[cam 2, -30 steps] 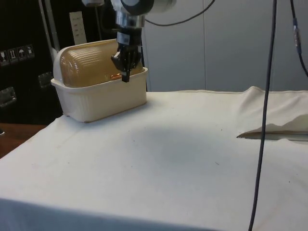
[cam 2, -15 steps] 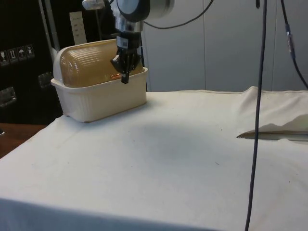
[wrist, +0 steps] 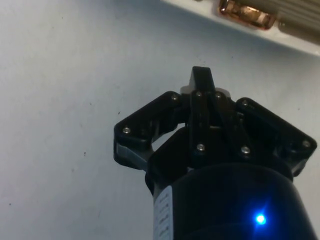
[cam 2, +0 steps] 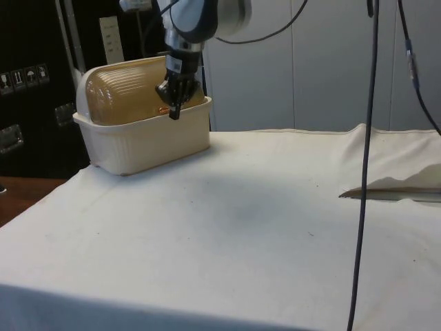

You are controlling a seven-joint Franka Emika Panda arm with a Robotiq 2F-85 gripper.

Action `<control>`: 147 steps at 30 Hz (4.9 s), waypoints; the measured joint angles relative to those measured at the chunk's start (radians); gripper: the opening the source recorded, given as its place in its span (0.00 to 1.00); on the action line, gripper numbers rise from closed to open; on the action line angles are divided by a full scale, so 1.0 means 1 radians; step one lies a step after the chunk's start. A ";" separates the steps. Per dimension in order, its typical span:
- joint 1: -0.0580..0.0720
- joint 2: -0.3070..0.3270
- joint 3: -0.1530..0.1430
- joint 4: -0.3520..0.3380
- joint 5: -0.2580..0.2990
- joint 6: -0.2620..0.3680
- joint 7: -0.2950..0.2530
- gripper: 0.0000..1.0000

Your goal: Open the lid, then close it.

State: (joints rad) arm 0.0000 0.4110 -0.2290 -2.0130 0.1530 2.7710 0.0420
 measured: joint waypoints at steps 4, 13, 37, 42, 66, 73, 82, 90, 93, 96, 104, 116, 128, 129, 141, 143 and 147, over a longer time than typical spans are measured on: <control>0.000 0.010 -0.001 -0.005 0.000 0.041 0.010 0.00; 0.000 0.020 -0.017 -0.001 0.000 0.065 0.023 0.00; 0.000 0.074 -0.047 0.059 0.000 0.078 0.092 0.00; 0.000 0.073 -0.050 0.067 0.000 0.078 0.108 0.00; 0.001 0.075 -0.053 0.062 0.000 0.070 0.193 0.00; 0.001 0.075 -0.053 0.066 0.000 0.057 0.221 0.00; 0.000 0.067 -0.054 0.092 0.000 0.016 0.252 0.00; 0.000 0.077 -0.056 0.114 0.000 0.003 0.282 0.00; 0.000 0.079 -0.057 0.117 0.000 0.003 0.288 0.00; 0.000 0.080 -0.057 0.121 0.000 0.003 0.295 0.00; 0.000 0.069 -0.060 0.138 0.000 0.002 0.322 0.00; 0.003 0.058 -0.067 0.169 -0.001 0.002 0.361 0.00; 0.003 0.049 -0.072 0.201 -0.001 0.002 0.394 0.00; 0.003 0.049 -0.072 0.201 -0.001 0.002 0.394 0.00; 0.003 0.054 -0.079 0.233 -0.001 0.004 0.431 0.00; 0.003 0.057 -0.080 0.236 -0.001 0.009 0.438 0.00; 0.003 0.064 -0.082 0.244 -0.001 0.015 0.449 0.00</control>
State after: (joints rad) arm 0.0030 0.4750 -0.3110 -1.7690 0.1520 2.7860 0.4910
